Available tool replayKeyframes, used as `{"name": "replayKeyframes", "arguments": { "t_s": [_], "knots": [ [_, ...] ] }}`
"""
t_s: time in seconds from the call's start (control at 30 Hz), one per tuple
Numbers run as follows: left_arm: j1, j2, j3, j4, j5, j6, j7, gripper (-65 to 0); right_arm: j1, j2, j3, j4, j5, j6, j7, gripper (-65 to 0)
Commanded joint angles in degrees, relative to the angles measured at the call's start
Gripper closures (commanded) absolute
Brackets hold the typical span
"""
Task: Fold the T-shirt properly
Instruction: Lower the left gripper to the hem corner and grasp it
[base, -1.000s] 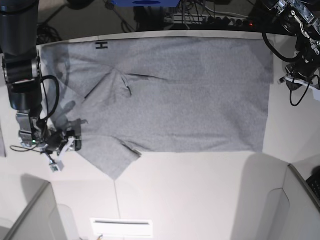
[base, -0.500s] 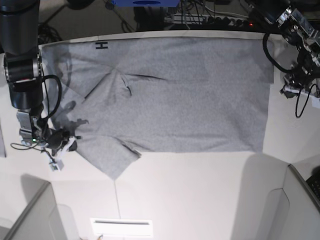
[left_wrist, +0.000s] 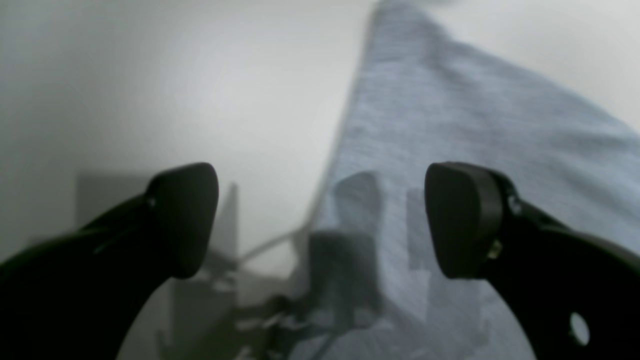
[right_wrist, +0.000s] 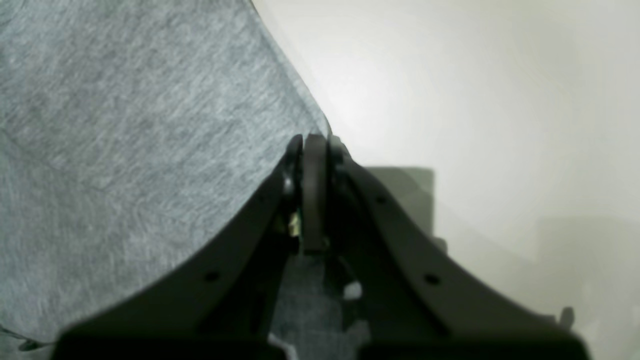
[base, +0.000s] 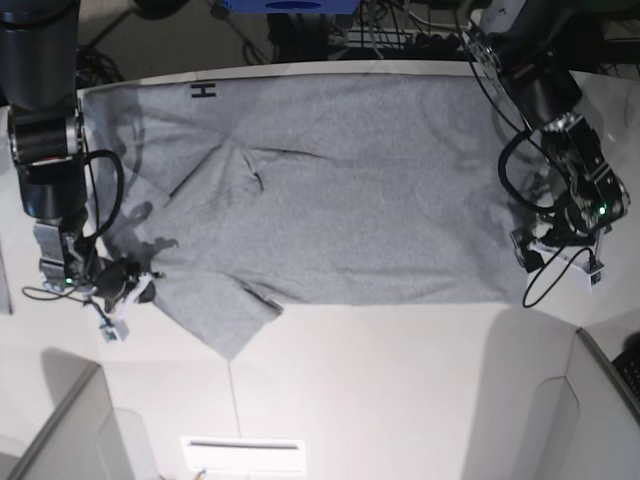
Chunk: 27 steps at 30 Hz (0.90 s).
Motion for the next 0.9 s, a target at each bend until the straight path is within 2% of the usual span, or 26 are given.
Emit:
{"name": "replayKeyframes", "arguments": {
  "t_s": [0.0, 0.23, 0.43, 0.67, 0.87],
  "knots": [
    [-3.21, -2.23, 0.31, -1.51, -0.43, 0.04, -2.47, -63.2, 0.83, 0.47, -0.15, 0.02, -1.06, 0.15, -2.35, 0.0],
    [-11.47, -6.36, 9.19, -19.62, -0.96, 0.04, -12.05, -63.2, 1.0, 0.47, -0.15, 0.02, -1.06, 0.15, -2.35, 0.0],
    [-17.1, -6.53, 13.23, -29.82, -0.52, 0.04, -19.09, -63.2, 1.0, 0.47, -0.15, 0.02, -1.06, 0.06, -2.35, 0.0],
    [-22.37, -7.24, 20.44, -40.72, -0.78, 0.04, -24.19, -63.2, 1.0, 0.47, -0.15, 0.02, -1.06, 0.06, -2.35, 0.0],
    [-22.29, -7.15, 21.5, -41.86, -0.96, 0.04, -24.01, -62.4, 1.09, 0.56, -0.15, 0.02, -1.06, 0.06, -2.35, 0.0]
  ]
}}
